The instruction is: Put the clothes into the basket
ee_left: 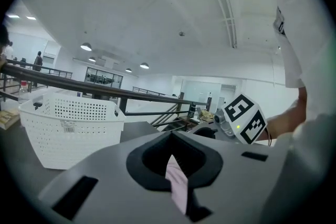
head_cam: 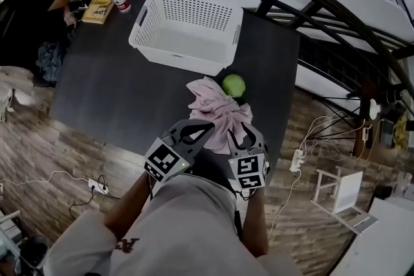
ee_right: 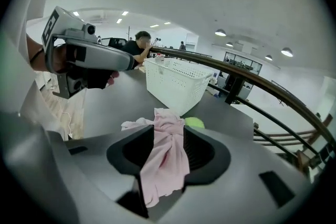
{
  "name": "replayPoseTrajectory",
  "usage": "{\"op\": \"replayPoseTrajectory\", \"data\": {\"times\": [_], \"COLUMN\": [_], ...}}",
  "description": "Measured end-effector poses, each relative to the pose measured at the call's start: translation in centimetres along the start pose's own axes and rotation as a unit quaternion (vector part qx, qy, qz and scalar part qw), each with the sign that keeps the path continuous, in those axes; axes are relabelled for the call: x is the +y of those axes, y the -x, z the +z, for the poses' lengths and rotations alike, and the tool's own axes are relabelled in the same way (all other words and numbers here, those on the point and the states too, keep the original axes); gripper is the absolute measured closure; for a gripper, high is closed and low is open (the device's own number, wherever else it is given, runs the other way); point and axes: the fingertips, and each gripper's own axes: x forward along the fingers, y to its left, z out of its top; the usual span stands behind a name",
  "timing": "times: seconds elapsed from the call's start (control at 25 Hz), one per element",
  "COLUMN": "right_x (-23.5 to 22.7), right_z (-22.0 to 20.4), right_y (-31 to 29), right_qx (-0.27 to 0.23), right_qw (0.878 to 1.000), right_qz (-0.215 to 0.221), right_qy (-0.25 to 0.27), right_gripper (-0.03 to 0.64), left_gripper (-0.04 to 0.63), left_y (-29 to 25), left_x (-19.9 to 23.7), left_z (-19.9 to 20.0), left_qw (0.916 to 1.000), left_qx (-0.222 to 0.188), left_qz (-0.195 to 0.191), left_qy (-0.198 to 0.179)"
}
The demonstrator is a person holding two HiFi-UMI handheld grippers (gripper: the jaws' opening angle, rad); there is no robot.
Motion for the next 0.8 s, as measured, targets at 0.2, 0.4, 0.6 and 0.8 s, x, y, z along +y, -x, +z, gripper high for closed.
{"op": "replayPoseTrajectory", "data": {"times": [0.2, 0.4, 0.6, 0.8], "right_x": [0.3, 0.5, 1.0, 1.4], "right_z": [-2.4, -4.1, -5.8, -6.9], "right_y": [-1.6, -3.1, -4.7, -6.3], "right_qx": [0.023, 0.035, 0.058, 0.066], "right_qw": [0.999, 0.998, 0.994, 0.992], "right_qz": [0.021, 0.045, 0.073, 0.091], "right_qy": [-0.021, -0.039, -0.051, -0.061], "right_gripper": [0.357, 0.254, 0.185, 0.157], "left_gripper": [0.592, 0.592, 0.592, 0.592], "left_y": [-0.5, -0.7, -0.5, -0.4], "left_x": [-0.2, -0.1, 0.2, 0.5], "left_z": [-0.5, -0.7, -1.0, -1.3], "left_qw": [0.9999, 0.9999, 0.9996, 0.9993], "left_qx": [0.011, 0.015, 0.017, 0.018], "left_qz": [-0.001, 0.006, 0.017, 0.027], "left_qy": [-0.001, 0.005, 0.013, 0.02]}}
